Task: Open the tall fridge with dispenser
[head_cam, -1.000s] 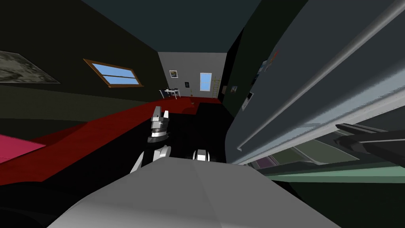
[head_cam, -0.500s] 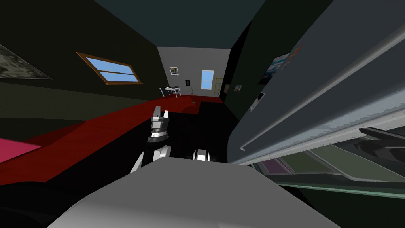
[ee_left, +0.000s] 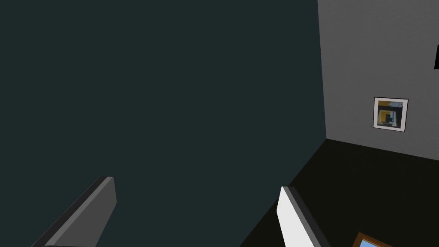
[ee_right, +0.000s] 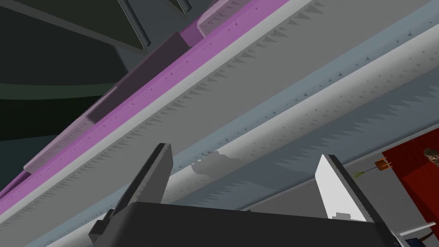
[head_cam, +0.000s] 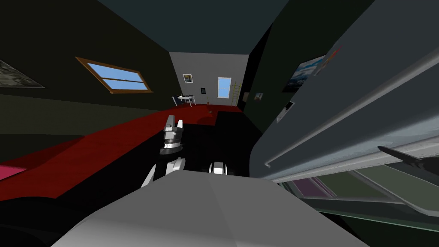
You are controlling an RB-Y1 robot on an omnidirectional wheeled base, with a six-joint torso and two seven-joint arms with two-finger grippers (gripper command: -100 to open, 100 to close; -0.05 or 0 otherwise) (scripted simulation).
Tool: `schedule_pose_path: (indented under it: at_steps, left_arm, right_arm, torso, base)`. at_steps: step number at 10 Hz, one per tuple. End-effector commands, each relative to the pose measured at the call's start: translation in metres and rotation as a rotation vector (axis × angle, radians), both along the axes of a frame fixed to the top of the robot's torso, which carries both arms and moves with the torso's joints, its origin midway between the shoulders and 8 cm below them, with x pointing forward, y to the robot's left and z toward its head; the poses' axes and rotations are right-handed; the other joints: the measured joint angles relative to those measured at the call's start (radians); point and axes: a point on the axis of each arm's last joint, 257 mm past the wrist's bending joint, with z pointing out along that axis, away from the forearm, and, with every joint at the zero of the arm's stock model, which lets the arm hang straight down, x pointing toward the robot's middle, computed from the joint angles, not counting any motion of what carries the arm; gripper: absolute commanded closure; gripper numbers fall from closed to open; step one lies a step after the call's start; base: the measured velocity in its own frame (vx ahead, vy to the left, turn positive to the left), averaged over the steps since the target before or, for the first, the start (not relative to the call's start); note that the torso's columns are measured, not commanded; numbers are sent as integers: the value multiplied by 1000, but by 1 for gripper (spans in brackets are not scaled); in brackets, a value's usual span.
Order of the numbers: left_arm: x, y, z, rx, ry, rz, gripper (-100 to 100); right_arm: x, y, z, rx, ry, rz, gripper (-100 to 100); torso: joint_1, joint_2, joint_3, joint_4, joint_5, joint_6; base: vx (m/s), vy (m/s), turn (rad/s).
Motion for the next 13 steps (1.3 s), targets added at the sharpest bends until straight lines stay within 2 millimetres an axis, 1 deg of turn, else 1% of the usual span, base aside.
schedule_pose_path:
  at_steps: [1,2,3,4,5,6,7,8,13]
  left_arm:
    - [0,0,0,0,0,0,0]
    - [0,0,0,0,0,0,0]
    - [0,0,0,0,0,0,0]
    - [0,0,0,0,0,0,0]
    - [0,0,0,0,0,0,0]
    - [0,0,0,0,0,0,0]
    - [0,0,0,0,0,0,0]
    - [0,0,0,0,0,0,0]
    - [0,0,0,0,0,0,0]
  right_arm:
    - [-9,-12,9,-14,-8,-39,-100]
    - [-13,-16,12,-16,-10,-54,-100]
    - [-11,-13,6,-5,-1,-44,-100]
    - [-12,-14,4,0,1,-48,-100]
    - [-12,-13,2,3,3,-46,100]
    - [-26,-27,4,2,2,-92,100]
    - [-26,-27,4,2,2,-92,100]
    - [-32,-33,5,1,1,-113,100]
    - [-66,-63,10,-3,0,-222,100]
  torso:
    - [0,0,0,0,0,0]
    - [-1,-2,-2,-1,0,-1]
    - [0,-4,-3,-1,1,-2]
    - [-4,1,-1,0,0,-1]
    - [-7,5,3,1,-3,1]
    - [-7,6,7,2,-6,3]
    - [-2,1,3,1,-3,4]
    - [3,-3,0,-2,-3,3]
    - [-1,2,2,1,0,2]
  base:
    - [157,136,-20]
    - [171,158,-30]
    - [61,88,-56]
    - [-6,30,-34]
    - [-5,15,-18]
    - [119,121,-35]
    - [193,178,-37]
    - [182,187,-22]
    - [214,213,-14]
